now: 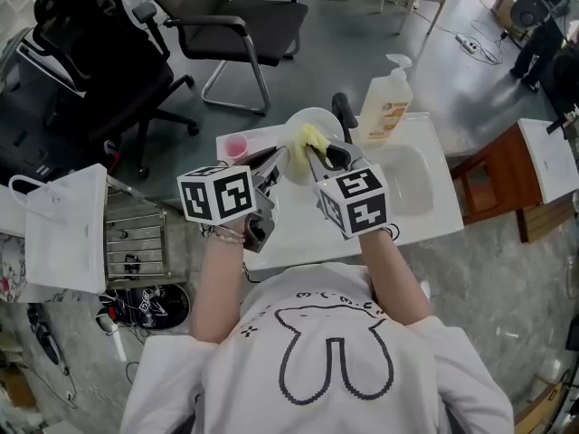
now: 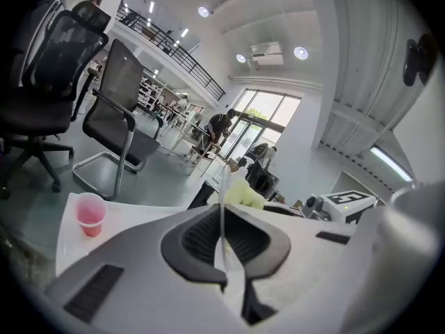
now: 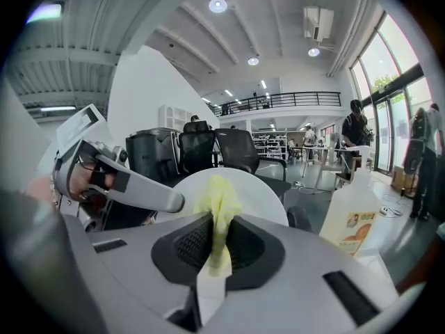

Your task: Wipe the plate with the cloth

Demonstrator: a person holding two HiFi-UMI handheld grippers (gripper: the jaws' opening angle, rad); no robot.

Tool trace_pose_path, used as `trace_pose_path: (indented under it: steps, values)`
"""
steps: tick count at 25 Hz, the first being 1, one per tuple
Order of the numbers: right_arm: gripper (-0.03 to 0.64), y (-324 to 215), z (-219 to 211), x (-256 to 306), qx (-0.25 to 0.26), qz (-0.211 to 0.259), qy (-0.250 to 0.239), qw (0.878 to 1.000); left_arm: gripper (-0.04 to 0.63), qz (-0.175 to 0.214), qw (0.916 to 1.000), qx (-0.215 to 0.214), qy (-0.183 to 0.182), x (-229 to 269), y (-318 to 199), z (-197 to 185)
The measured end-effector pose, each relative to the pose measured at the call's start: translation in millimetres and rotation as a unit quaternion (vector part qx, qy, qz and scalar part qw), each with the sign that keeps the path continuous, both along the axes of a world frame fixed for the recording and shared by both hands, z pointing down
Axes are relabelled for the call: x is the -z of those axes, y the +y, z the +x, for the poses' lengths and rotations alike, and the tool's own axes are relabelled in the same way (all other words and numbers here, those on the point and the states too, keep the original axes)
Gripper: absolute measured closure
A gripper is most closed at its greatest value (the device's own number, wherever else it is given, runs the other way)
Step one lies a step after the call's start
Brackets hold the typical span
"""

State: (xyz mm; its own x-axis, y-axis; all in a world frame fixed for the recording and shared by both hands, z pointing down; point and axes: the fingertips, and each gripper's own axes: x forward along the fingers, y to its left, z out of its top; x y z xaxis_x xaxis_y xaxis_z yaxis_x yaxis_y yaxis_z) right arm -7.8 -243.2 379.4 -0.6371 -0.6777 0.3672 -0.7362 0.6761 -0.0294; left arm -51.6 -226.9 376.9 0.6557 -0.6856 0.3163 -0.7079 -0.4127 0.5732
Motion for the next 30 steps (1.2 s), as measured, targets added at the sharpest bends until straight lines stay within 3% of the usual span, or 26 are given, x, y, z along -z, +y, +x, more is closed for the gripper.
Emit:
trace_pose_path:
  steps: [12,17,20,23,27,30]
  values:
    - [0.568,-35,66,-4,-0.113,-0.002,0.001,0.994,0.575,0.011,0.9999,-0.01,0.003,6,5,1]
    - [0.568,-36,76,-2,-0.127,-0.001,-0.001,0.992,0.577,0.013,0.9999,-0.004,0.0,4,3,-2]
    - [0.568,-27,68,6,-0.108,-0.004,-0.014,0.994,0.577,0.013,0.9999,0.006,0.002,3,-1,-5]
    - [0.568,-10,46,9,-0.053,-0.041,-0.059,0.996,0.577,0.013,0.9998,0.015,0.007,3,-5,-8]
    - [0.568,16,7,7,0.032,-0.109,-0.131,0.985,0.577,0.017,0.9995,0.026,0.003,3,-9,-11]
    - [0.568,28,-16,1,0.067,-0.143,-0.149,0.976,0.577,0.023,0.9993,0.03,0.001,6,-11,-10]
